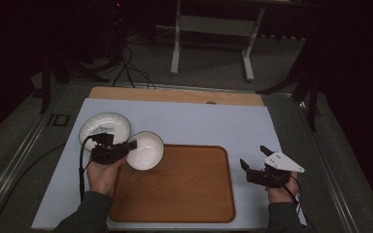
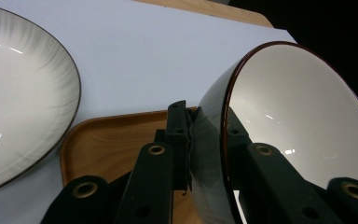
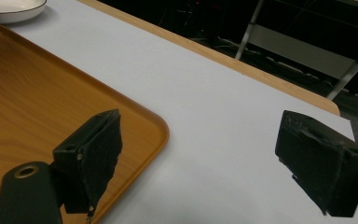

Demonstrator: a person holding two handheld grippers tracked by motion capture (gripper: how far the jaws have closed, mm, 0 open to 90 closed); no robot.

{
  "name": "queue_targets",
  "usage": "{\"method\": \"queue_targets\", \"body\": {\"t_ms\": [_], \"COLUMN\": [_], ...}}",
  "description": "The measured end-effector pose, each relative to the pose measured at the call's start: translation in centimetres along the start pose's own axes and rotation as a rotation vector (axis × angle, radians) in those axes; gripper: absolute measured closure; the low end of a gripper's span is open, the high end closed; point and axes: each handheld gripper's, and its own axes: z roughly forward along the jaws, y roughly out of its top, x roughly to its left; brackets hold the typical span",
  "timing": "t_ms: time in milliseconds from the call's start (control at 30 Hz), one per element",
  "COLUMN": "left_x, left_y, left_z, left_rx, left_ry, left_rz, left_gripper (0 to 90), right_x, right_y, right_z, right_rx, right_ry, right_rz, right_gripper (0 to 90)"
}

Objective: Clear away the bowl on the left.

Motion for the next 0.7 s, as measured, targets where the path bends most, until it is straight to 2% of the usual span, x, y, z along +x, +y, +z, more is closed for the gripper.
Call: {"method": "queue_targets", "body": {"t_ms": [700], "left_x": [-1.7], "left_y": [-0.6], "left_z": [1.3], "left_rx": [0.042], "left_ry": [-0.030], "left_rz": [0.045], "left_gripper": [79.7], "right_x": [0.0], "right_y": [0.0], "right_z": [0.0], "right_rx": [-0.003], "right_ry": [0.001], "right_rz": [-0.001], "right_gripper": [14.2]}}
